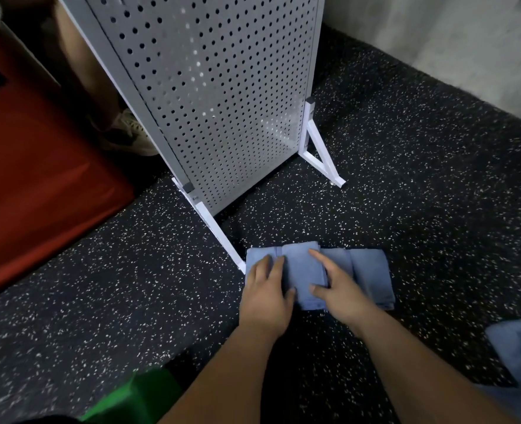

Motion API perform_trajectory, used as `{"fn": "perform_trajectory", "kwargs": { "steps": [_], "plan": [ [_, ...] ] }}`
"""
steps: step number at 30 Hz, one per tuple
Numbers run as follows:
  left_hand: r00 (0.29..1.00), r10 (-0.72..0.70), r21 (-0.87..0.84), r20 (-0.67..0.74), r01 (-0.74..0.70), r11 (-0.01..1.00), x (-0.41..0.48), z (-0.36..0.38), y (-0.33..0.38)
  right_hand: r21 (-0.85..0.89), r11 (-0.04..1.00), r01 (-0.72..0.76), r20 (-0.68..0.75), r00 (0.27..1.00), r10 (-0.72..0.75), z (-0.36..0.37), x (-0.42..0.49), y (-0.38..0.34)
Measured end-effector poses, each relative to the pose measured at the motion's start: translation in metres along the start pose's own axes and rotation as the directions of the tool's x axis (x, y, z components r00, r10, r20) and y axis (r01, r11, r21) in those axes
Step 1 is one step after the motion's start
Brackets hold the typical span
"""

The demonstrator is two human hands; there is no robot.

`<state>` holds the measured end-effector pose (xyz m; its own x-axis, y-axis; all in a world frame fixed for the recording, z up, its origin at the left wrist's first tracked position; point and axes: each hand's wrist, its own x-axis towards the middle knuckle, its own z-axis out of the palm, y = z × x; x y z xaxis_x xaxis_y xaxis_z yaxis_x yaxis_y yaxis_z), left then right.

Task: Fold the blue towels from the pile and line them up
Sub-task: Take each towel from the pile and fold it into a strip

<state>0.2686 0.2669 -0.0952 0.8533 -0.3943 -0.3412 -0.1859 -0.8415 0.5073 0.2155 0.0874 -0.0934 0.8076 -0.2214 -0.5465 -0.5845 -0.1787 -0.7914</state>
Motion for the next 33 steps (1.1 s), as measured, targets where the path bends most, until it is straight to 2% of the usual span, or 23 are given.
{"fn": "perform_trajectory", "kwargs": {
  "steps": [3,5,8,11,16,23,25,29,33],
  "plan": [
    [0.998,0.049,0.092,0.05,-0.053,0.994,0.005,0.008,-0.005,-0.108,0.993,0.036,0.016,0.999,-0.034,0.004,0.013,0.012],
    [0.996,0.062,0.166,0.07,-0.073,0.983,0.007,0.011,-0.005,-0.274,0.959,0.07,0.0,0.997,-0.073,0.008,0.018,0.021],
    [0.995,0.054,0.248,0.078,-0.072,0.966,0.009,0.015,-0.003,-0.624,0.781,0.027,-0.128,0.982,-0.136,0.013,0.02,0.025],
    [0.996,0.032,0.322,0.087,-0.058,0.945,0.009,0.02,0.0,-0.752,0.659,-0.018,-0.157,0.976,-0.152,0.017,0.021,0.028],
    [0.989,-0.013,0.375,0.146,-0.043,0.926,0.014,0.018,0.005,-0.829,0.556,-0.061,-0.152,0.981,-0.119,0.021,0.024,0.023],
    [0.984,0.004,0.348,0.176,-0.066,0.935,0.003,0.003,0.011,-0.768,0.638,0.06,-0.073,0.981,-0.18,0.002,-0.005,0.022],
    [0.986,0.016,0.339,0.168,-0.073,0.938,-0.004,0.001,0.016,-0.77,0.633,0.078,-0.056,0.98,-0.189,-0.008,-0.018,0.019],
    [0.984,0.106,0.281,0.143,-0.143,0.949,-0.015,-0.002,0.043,-0.766,0.641,0.045,-0.083,0.982,-0.169,-0.032,-0.049,0.014],
    [0.968,0.175,0.271,0.182,-0.22,0.937,-0.031,0.004,0.074,-0.755,0.655,-0.024,-0.138,0.983,-0.124,-0.058,-0.086,0.019]
  ]
}}
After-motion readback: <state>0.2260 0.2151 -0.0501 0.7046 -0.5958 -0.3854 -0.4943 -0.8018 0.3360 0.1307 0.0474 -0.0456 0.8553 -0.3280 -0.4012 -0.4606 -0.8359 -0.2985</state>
